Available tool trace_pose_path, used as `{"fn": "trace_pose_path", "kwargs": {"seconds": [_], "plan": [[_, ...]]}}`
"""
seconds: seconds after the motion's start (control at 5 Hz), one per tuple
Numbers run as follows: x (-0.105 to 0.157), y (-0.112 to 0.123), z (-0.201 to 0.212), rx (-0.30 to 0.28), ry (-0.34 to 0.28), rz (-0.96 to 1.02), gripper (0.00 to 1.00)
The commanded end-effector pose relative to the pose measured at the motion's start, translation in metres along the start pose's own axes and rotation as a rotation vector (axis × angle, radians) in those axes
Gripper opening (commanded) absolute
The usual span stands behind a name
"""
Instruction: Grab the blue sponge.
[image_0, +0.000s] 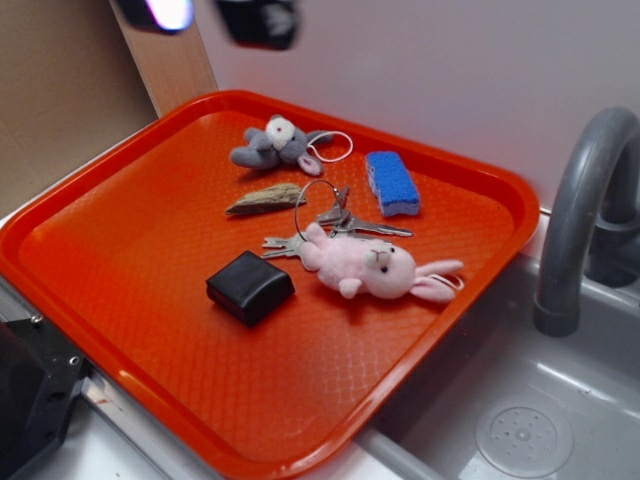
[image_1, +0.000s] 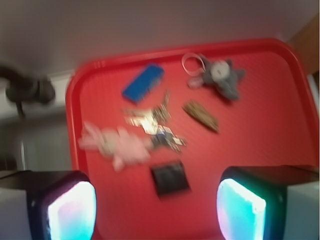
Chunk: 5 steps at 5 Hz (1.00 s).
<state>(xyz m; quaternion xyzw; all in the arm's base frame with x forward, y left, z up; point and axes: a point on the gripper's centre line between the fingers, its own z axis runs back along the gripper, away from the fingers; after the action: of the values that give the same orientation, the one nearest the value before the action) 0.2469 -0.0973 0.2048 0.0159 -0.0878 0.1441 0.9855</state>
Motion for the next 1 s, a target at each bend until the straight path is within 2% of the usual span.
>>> {"fn": "trace_pose_path", "kwargs": {"seconds": [0.0, 0.4, 0.6, 0.8], "plan": [[0.051, -0.009, -0.048, 0.038, -0.110, 0.194, 1.00], [0.069, -0.012, -0.107, 0.092, -0.215, 0.289, 1.00], [0.080, -0.018, -0.130, 0.090, -0.249, 0.319, 1.00], [0.088, -0.022, -0.144, 0.093, -0.254, 0.328, 1.00]]}}
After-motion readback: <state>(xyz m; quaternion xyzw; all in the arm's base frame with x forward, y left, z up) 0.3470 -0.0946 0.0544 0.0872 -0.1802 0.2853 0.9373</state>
